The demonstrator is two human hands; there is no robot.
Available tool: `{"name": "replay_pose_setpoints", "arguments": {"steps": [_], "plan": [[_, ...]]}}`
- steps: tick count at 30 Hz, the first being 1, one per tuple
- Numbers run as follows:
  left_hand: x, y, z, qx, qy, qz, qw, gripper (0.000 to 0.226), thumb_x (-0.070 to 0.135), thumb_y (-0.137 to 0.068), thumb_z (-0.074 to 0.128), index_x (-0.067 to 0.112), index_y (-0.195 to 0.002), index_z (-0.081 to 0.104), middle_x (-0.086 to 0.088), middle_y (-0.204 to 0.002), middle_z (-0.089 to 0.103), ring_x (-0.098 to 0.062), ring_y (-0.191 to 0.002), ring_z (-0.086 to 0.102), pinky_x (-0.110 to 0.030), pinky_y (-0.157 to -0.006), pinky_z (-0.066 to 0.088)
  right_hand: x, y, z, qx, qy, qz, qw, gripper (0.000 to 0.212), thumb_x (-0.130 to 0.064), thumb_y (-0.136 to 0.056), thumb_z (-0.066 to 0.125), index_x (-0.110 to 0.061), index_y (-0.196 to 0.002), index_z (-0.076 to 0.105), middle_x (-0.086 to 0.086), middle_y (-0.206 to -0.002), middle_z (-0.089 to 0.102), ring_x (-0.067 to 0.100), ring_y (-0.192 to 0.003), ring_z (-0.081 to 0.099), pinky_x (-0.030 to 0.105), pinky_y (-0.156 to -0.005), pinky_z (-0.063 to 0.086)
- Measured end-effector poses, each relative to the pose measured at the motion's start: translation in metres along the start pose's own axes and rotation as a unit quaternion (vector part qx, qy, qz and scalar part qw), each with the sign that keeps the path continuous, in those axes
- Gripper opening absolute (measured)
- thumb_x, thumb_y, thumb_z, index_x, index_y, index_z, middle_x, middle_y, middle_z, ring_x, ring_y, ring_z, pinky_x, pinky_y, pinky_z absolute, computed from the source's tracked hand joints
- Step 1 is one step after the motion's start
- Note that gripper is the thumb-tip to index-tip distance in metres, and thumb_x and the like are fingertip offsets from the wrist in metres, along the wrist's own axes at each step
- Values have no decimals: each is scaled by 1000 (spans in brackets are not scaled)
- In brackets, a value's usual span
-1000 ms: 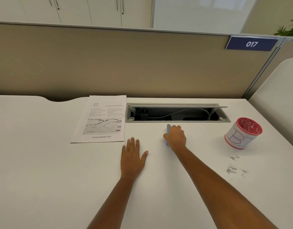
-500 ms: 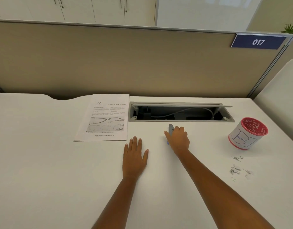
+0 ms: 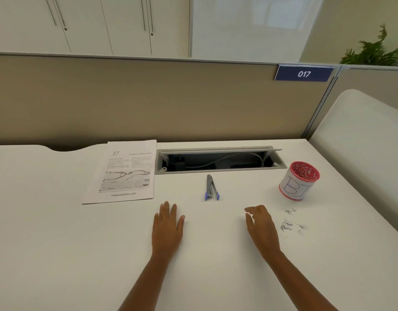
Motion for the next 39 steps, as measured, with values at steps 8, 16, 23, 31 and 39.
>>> {"name": "replay_pose_setpoints", "arguments": {"steps": [8, 16, 23, 31, 39], "plan": [[31, 41, 1, -6, 34, -12, 999, 97, 63, -72, -10, 9, -139, 34, -14, -151, 23, -26, -141, 17, -37, -115, 10, 41, 31, -30, -1, -6, 44, 999, 21, 5, -84, 50, -2, -93, 68, 14, -100, 62, 29, -94, 61, 28, -76, 44], [57, 66, 22, -38, -75, 21, 996, 78, 41, -97, 0, 8, -101, 70, -17, -108, 68, -32, -98, 66, -49, -72, 54, 77, 23, -67, 10, 39, 87, 995, 24, 2, -85, 49, 3, -105, 62, 20, -115, 58, 36, -108, 50, 40, -86, 46], [69, 75, 41, -31, -105, 20, 994, 78, 42, -96, -1, 6, -105, 67, -21, -111, 66, -32, -97, 66, -47, -84, 49, 91, 8, -69, -81, 83, 91, 989, 37, -16, -89, 50, -11, -126, 49, 14, -129, 50, 32, -117, 46, 34, -95, 39], [72, 77, 39, -7, -91, 6, 996, 74, 42, -96, 1, 5, -113, 62, -21, -118, 62, -33, -103, 64, -42, -93, 26, 89, -6, -65, -126, 95, 12, 987, 25, -1, -83, 46, -17, -66, 55, 9, -85, 55, 30, -87, 52, 33, -66, 40], [72, 76, 43, 10, -108, 4, 994, 76, 43, -95, 0, 6, -114, 63, -19, -119, 62, -32, -105, 63, -40, -95, 25, 93, -14, -67, -123, 148, -40, 980, 14, -3, -85, 44, -5, -80, 57, 14, -90, 58, 22, -79, 47, 25, -60, 30]]}}
Point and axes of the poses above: each hand's wrist, its own y-axis away from the middle knuckle, its own z-axis out of the palm, x = y × z, the point moved 1 cm from there along -y, towards the middle knuckle
